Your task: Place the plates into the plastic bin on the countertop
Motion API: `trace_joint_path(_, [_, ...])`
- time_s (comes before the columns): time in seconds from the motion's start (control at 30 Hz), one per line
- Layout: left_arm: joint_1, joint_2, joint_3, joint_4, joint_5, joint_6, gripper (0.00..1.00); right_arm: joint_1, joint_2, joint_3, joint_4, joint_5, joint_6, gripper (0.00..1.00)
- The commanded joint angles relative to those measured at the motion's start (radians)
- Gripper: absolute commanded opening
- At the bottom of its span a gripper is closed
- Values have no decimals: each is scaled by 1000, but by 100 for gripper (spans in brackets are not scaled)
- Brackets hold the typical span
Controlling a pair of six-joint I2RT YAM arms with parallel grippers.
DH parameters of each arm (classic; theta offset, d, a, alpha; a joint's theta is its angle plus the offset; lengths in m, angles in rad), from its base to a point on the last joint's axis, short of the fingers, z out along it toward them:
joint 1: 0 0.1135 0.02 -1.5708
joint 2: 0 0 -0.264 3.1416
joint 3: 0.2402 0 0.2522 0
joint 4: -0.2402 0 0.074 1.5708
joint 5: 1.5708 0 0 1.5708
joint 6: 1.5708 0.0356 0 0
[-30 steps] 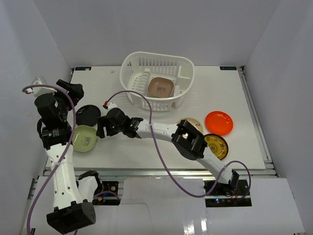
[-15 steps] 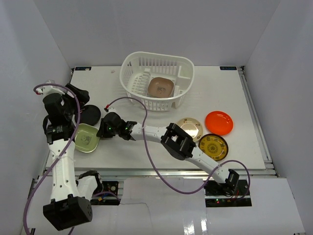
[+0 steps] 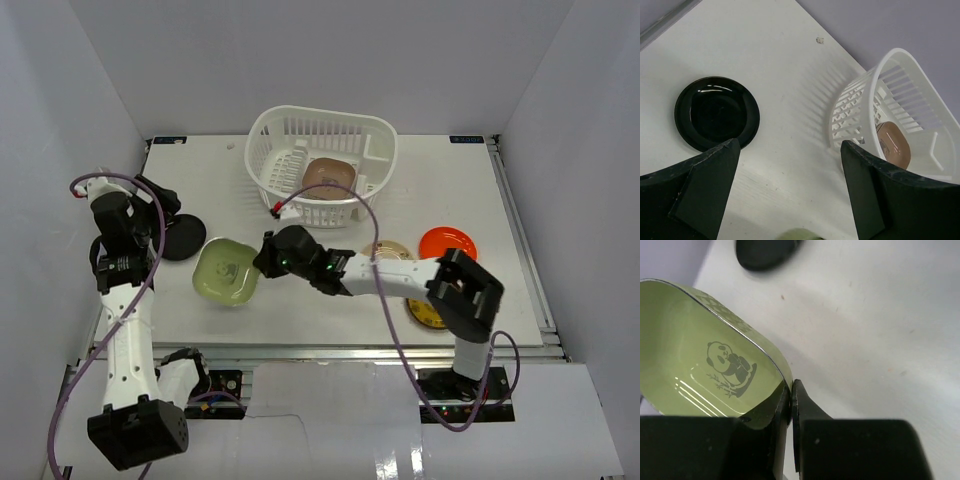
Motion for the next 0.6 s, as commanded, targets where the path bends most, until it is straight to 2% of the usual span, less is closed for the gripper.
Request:
trace_joint_path(0.0, [-5, 3, 66, -5, -49, -6, 92, -124, -289, -104, 92, 133, -134, 8])
trace_joint_path(0.1, [-5, 19, 88, 3, -63, -26, 92, -237, -458, -196, 89, 68, -176, 8])
trace_joint_path(0.13, [-5, 36, 85, 9, -52, -30, 92, -315, -491, -205, 104, 54, -193, 8])
trace_joint_path(0.2, [-5, 54, 42, 30, -51, -50, 92, -392, -523, -134, 81, 21, -263, 8])
trace_joint_path(0.23, [-5, 74, 19, 41, -64, -56, 92, -467, -508, -80, -4, 0, -291, 8])
trace_joint_path(0.43, [5, 146, -138, 82, -92, -87, 92, -722, -238, 375, -334, -207, -478, 8])
trace_joint_path(0.47, [9, 173, -151, 85, -97, -96, 92, -766, -161, 431, -418, -288, -505, 8])
trace_joint_path(0.57, [31, 218, -196, 84, -103, -119, 90, -802, -21, 634, -563, -325, -552, 8])
